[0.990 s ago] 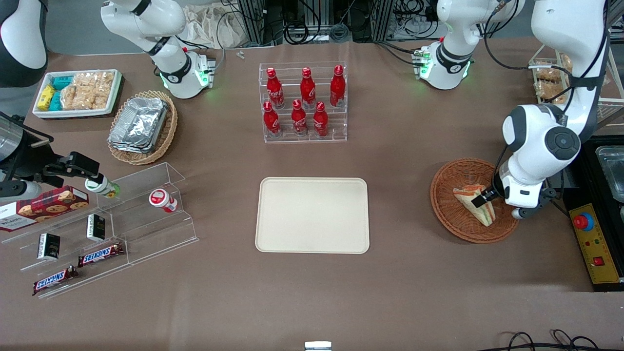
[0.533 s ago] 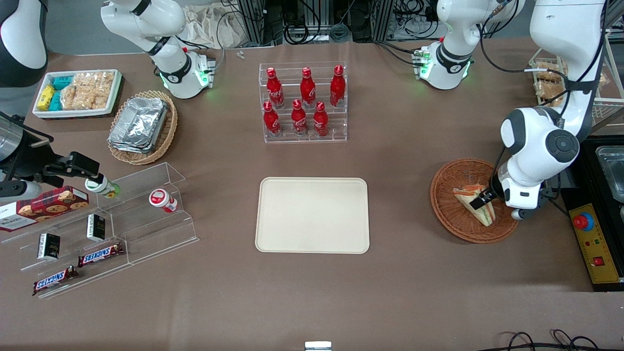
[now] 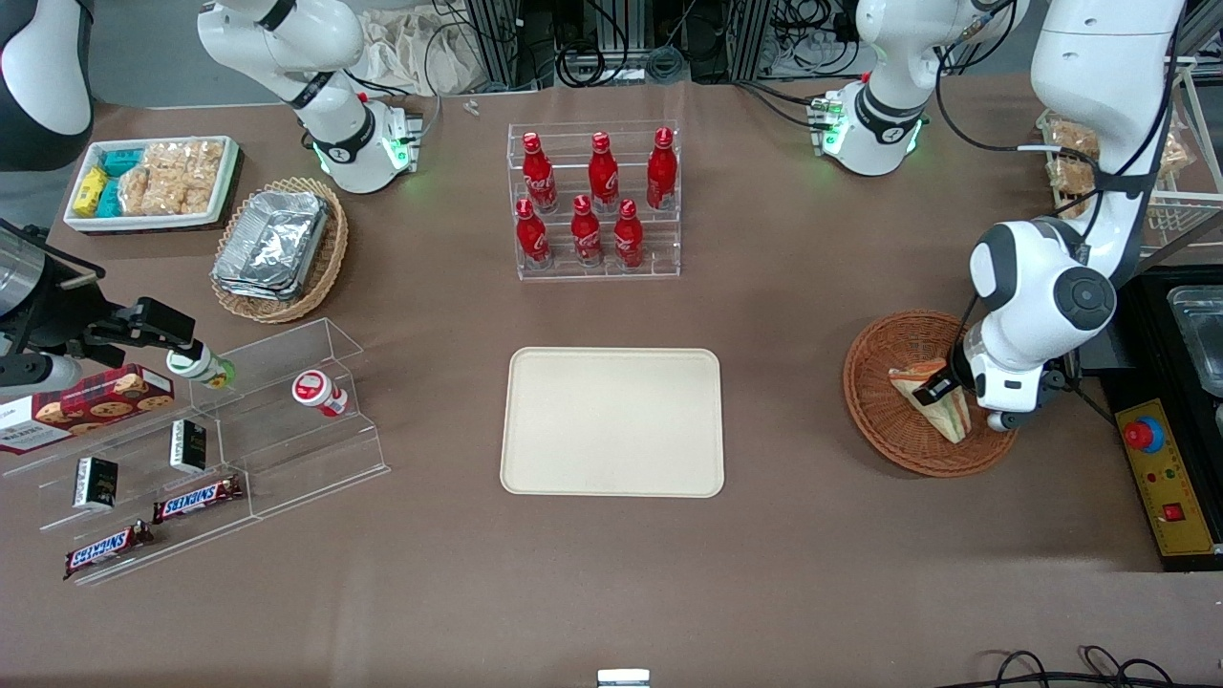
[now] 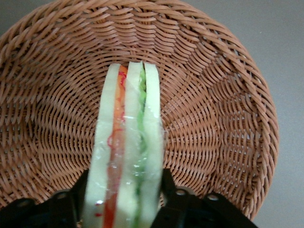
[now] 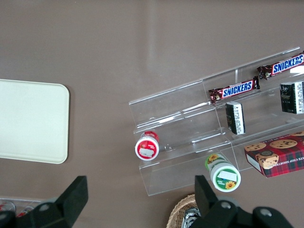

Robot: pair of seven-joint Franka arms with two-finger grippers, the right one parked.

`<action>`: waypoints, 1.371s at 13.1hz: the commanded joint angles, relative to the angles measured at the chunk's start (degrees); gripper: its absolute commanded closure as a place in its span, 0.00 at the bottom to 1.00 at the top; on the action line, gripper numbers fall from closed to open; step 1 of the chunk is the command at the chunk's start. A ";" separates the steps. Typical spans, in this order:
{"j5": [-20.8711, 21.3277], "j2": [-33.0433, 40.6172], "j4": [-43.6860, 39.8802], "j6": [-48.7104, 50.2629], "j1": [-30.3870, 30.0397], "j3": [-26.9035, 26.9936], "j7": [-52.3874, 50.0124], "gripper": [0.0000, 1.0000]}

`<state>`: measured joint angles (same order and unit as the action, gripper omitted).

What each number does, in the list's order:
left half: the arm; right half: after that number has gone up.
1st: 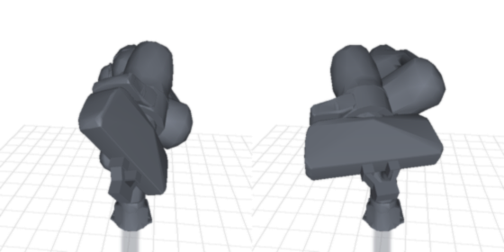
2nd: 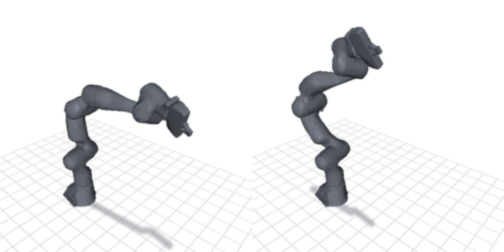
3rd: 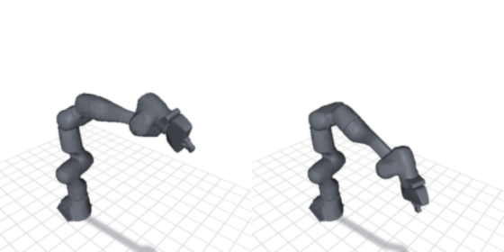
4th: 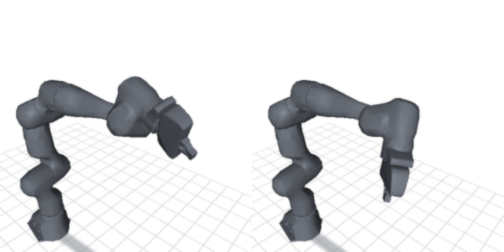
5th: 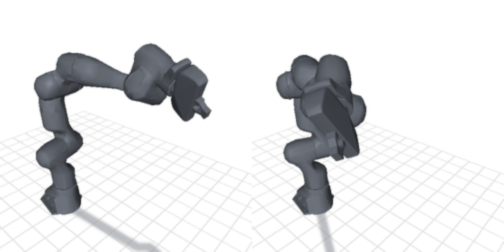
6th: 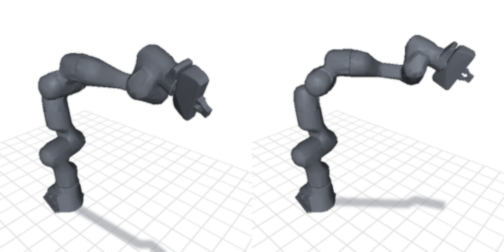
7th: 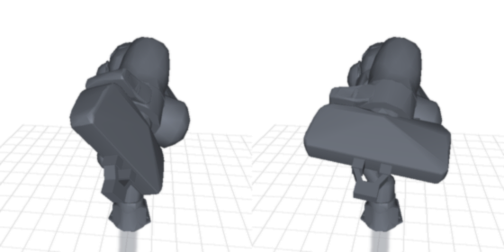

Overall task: Place sandwich from basket to tray
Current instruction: 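Lift the sandwich and carry it over the beige tray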

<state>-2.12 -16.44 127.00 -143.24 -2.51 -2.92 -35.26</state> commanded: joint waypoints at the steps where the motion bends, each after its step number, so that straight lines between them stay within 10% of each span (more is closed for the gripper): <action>1: -0.78 1.23 0.18 -0.82 0.23 -0.07 0.36 0.96; 11: -0.43 5.99 -19.91 27.72 0.75 -2.70 9.15 0.89; 18: 0.36 1.79 -29.07 33.99 1.36 -17.71 8.89 0.99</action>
<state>-2.11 -11.06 101.73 -110.23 -1.54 -16.92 -26.83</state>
